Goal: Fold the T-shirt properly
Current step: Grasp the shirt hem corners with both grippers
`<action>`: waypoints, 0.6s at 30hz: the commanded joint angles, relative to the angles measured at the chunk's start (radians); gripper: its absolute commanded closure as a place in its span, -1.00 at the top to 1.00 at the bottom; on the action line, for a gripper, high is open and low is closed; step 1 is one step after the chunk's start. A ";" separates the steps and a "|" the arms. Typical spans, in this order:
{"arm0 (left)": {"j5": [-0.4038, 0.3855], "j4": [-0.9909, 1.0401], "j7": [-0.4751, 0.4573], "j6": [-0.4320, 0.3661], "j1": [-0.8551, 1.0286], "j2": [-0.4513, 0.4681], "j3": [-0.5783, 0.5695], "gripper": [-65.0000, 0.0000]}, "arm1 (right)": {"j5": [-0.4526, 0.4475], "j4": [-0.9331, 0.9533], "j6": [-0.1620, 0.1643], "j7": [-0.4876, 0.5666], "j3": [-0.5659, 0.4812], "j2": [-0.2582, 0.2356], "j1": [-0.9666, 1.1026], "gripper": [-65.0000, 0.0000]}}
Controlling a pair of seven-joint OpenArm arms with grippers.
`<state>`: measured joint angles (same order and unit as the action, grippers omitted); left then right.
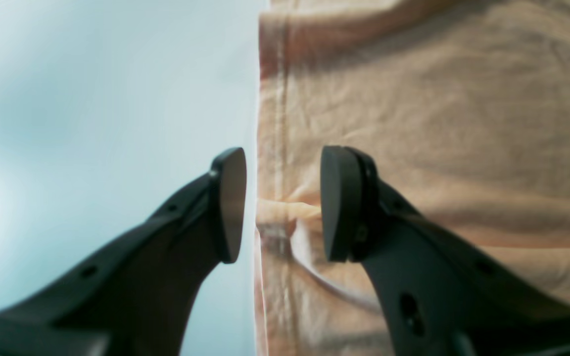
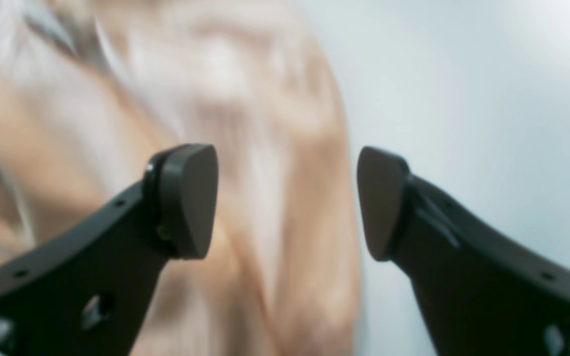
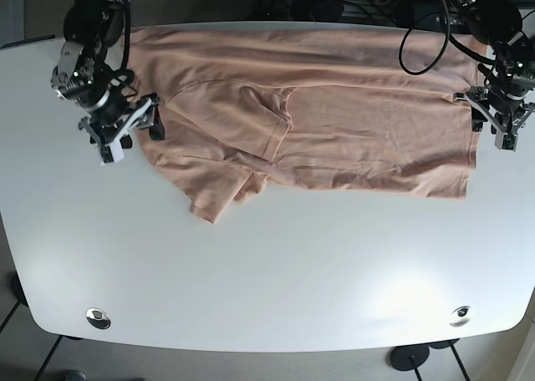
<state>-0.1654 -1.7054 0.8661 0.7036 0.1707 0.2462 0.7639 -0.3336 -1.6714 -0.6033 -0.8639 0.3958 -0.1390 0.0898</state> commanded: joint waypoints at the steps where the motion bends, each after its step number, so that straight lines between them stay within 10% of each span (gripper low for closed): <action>1: -0.007 -0.012 -0.017 -0.005 -0.027 0.018 -0.014 -0.28 | 0.037 0.110 -0.004 0.022 -0.021 -0.015 -0.140 0.30; 8: -0.007 -0.020 -0.017 -0.005 -0.027 0.022 -0.068 -0.27 | 0.110 0.434 -0.010 0.091 -0.025 -0.050 -0.344 0.30; 18: -0.007 -0.014 -0.021 -0.005 -0.036 0.022 -0.080 0.00 | 0.052 0.383 -0.005 0.091 -0.122 -0.003 -0.252 0.30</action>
<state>-0.1646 -1.7050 0.8673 0.7036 0.1452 0.2501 0.6788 -0.2928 -1.2781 -0.6075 -0.7570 0.2707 -0.1307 -0.1497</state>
